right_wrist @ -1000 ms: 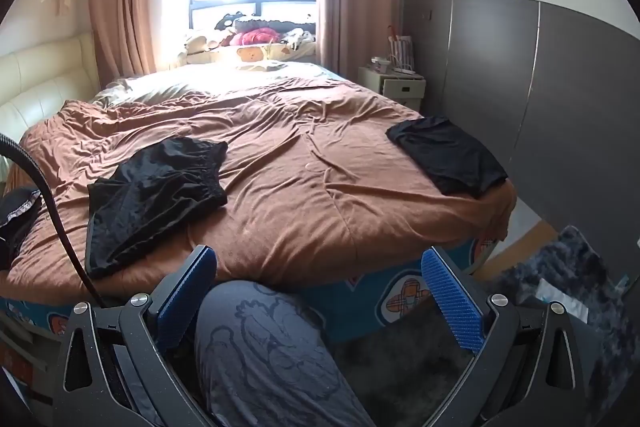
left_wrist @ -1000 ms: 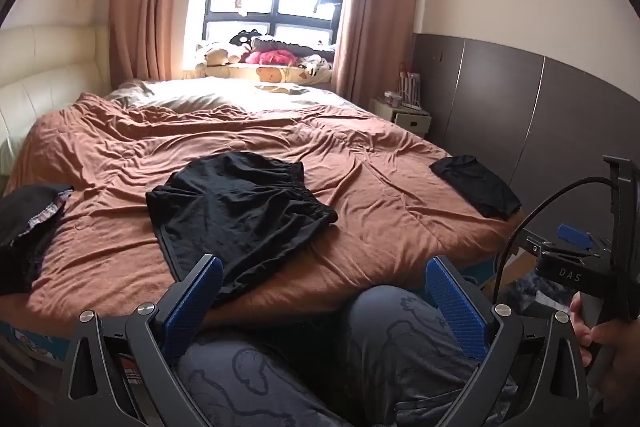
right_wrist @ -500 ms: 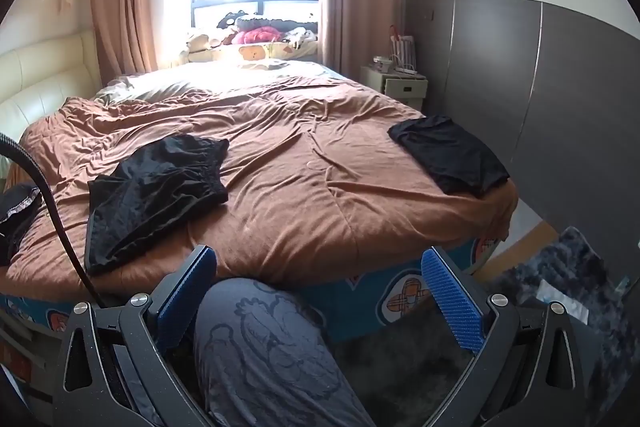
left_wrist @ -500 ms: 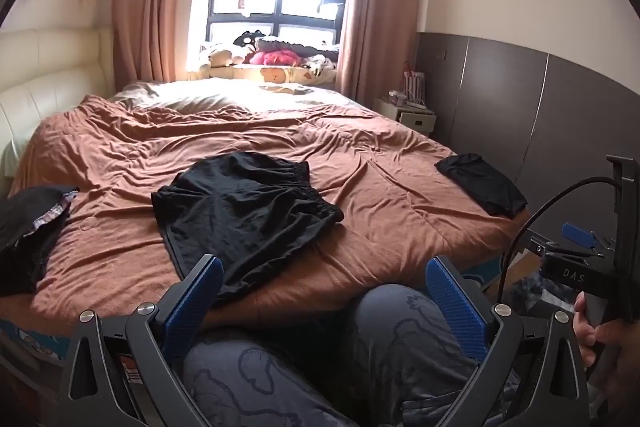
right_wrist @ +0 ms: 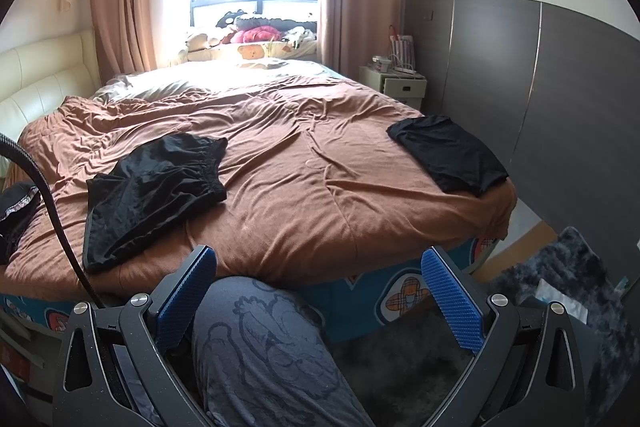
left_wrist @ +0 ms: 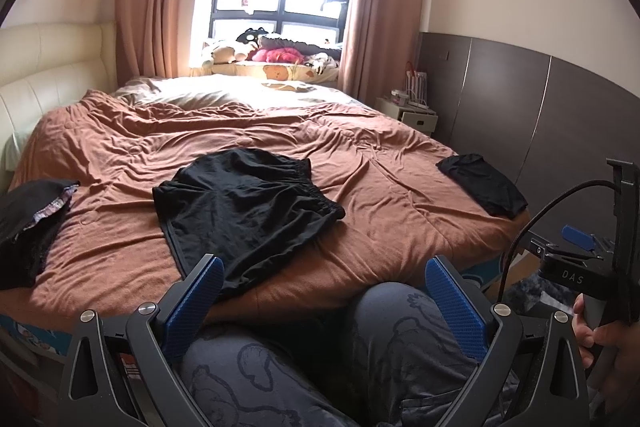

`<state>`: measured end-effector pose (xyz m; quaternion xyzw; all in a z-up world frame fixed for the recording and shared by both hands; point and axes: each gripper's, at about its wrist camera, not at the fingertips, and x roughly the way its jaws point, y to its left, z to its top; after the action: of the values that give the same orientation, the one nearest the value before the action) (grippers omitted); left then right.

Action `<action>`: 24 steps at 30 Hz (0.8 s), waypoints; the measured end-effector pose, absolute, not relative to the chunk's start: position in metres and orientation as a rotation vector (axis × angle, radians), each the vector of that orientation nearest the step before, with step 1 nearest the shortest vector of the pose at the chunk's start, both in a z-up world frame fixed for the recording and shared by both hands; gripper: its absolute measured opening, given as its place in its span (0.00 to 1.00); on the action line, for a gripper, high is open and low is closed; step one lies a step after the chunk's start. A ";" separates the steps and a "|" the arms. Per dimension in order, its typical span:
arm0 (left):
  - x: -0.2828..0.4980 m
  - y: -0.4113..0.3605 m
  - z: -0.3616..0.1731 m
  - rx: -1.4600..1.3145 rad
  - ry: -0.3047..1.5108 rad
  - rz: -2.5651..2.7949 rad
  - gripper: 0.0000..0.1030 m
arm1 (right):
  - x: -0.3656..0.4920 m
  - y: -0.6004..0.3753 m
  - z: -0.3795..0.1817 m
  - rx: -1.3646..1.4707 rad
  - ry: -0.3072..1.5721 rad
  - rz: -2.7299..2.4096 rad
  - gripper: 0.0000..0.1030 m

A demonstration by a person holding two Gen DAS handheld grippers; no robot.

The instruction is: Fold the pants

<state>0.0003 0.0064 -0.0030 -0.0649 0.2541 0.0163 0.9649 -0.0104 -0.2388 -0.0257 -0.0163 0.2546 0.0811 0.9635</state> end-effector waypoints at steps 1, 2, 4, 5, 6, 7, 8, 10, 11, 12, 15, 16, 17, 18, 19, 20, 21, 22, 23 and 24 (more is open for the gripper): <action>0.000 0.006 -0.004 -0.130 0.514 0.033 0.99 | -0.010 -0.239 -0.026 -0.033 0.515 0.164 1.00; 0.000 0.007 -0.004 -0.129 0.514 0.034 0.99 | -0.010 -0.239 -0.026 -0.033 0.515 0.164 1.00; 0.000 0.008 -0.004 -0.133 0.514 0.035 0.99 | -0.010 -0.239 -0.026 -0.033 0.514 0.164 1.00; 0.000 0.008 -0.004 -0.134 0.515 0.031 0.99 | -0.010 -0.239 -0.026 -0.034 0.514 0.163 1.00; 0.000 0.008 -0.005 -0.131 0.516 0.032 0.99 | -0.009 -0.239 -0.026 -0.034 0.514 0.161 1.00; 0.000 0.008 -0.005 -0.126 0.517 0.038 0.99 | -0.009 -0.240 -0.026 -0.033 0.515 0.161 1.00; 0.001 0.007 -0.005 -0.123 0.518 0.038 0.99 | -0.008 -0.240 -0.026 -0.032 0.514 0.162 1.00; 0.000 0.008 -0.005 -0.124 0.518 0.038 0.99 | -0.008 -0.239 -0.027 -0.034 0.513 0.161 1.00; 0.000 0.007 -0.006 -0.123 0.517 0.040 0.99 | -0.009 -0.239 -0.027 -0.035 0.512 0.161 1.00; 0.001 0.008 -0.005 -0.125 0.516 0.044 0.99 | -0.010 -0.239 -0.027 -0.034 0.512 0.161 1.00; 0.001 0.009 -0.005 -0.138 0.516 0.040 0.99 | -0.009 -0.239 -0.028 -0.035 0.515 0.160 1.00; 0.001 0.009 -0.005 -0.139 0.516 0.041 0.99 | -0.009 -0.239 -0.028 -0.036 0.514 0.161 1.00; 0.001 0.009 -0.005 -0.138 0.517 0.044 0.99 | -0.009 -0.238 -0.028 -0.038 0.514 0.162 1.00; 0.001 0.009 -0.006 -0.137 0.519 0.046 0.99 | -0.009 -0.238 -0.028 -0.041 0.513 0.163 1.00; 0.002 0.009 -0.006 -0.138 0.521 0.046 0.99 | -0.009 -0.237 -0.029 -0.043 0.513 0.163 1.00; 0.002 0.010 -0.006 -0.140 0.522 0.043 0.99 | -0.009 -0.237 -0.029 -0.045 0.512 0.164 1.00; 0.002 0.010 -0.006 -0.141 0.522 0.042 0.99 | -0.009 -0.237 -0.029 -0.047 0.512 0.166 1.00; 0.002 0.010 -0.006 -0.142 0.522 0.039 0.99 | -0.009 -0.237 -0.029 -0.045 0.514 0.169 1.00; 0.002 0.010 -0.006 -0.142 0.522 0.038 0.99 | -0.009 -0.238 -0.029 -0.042 0.515 0.171 1.00; 0.003 0.010 -0.006 -0.141 0.523 0.037 0.99 | -0.008 -0.239 -0.029 -0.037 0.515 0.171 1.00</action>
<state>0.0027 0.0095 -0.0063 -0.0694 0.2582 0.0185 0.9634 -0.0084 -0.2388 -0.0286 -0.0183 0.2545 0.0842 0.9632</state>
